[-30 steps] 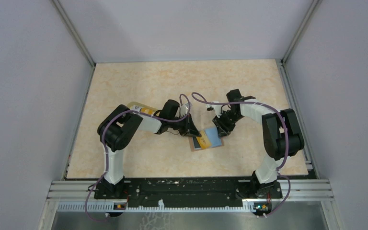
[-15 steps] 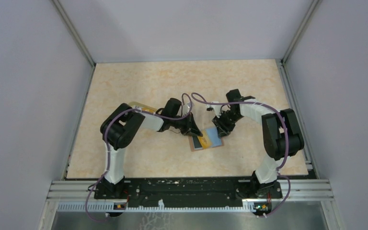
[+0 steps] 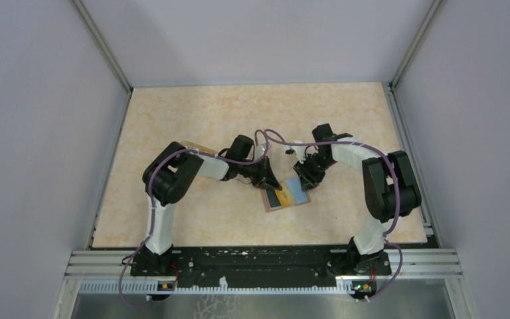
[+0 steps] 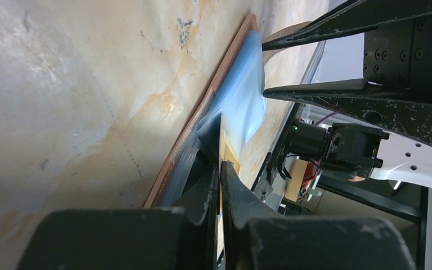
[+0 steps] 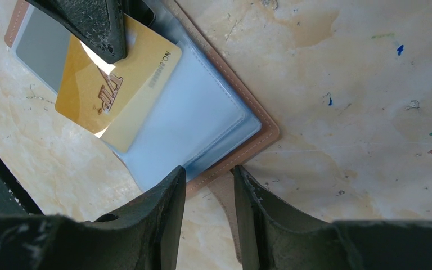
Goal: Put the credit cards into the card holder
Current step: Insert the credit card into the card holder.
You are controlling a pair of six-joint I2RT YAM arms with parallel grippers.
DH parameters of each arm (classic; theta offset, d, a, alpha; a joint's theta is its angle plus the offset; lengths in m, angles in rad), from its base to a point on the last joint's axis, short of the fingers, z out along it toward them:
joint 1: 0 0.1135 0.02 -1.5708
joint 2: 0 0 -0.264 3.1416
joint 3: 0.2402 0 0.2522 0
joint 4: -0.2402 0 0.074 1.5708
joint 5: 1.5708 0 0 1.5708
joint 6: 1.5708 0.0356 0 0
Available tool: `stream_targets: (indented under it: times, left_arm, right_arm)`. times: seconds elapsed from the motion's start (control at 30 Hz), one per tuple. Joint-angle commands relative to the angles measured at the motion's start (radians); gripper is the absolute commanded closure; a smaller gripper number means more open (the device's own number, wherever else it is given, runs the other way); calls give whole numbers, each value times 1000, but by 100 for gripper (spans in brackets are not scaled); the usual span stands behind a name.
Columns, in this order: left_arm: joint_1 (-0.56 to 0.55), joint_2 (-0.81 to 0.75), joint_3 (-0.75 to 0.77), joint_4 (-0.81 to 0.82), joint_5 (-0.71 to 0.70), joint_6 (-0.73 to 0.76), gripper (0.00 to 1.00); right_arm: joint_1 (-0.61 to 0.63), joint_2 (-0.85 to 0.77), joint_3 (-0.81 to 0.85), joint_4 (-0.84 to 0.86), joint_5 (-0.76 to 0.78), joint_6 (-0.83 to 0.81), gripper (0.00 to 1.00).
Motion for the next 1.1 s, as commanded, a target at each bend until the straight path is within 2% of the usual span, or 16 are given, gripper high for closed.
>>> stream_targets:
  times: [0.0, 0.43, 0.7, 0.77, 0.9, 1.0, 1.07]
  left_arm:
    - [-8, 40, 12, -70, -7, 12, 93]
    - [-8, 62, 47, -69, -7, 10, 89]
    - [-8, 62, 44, -71, -12, 18, 84]
    - [-8, 62, 45, -72, -12, 19, 83]
    - [-8, 64, 46, -74, -10, 22, 82]
    - [-8, 64, 43, -72, -12, 24, 82]
    - [-8, 62, 43, -71, -11, 24, 82]
  right_arm:
    - [24, 26, 16, 1, -6, -2, 63]
    - [32, 3, 16, 23, 32, 26, 60]
    - [29, -166, -5, 91, 150, 42, 56]
    - [29, -226, -15, 109, 116, 34, 56]
    - [71, -316, -46, 123, -96, -29, 61]
    - [198, -365, -96, 168, -197, -89, 67]
    - [297, -386, -125, 215, -200, -133, 74]
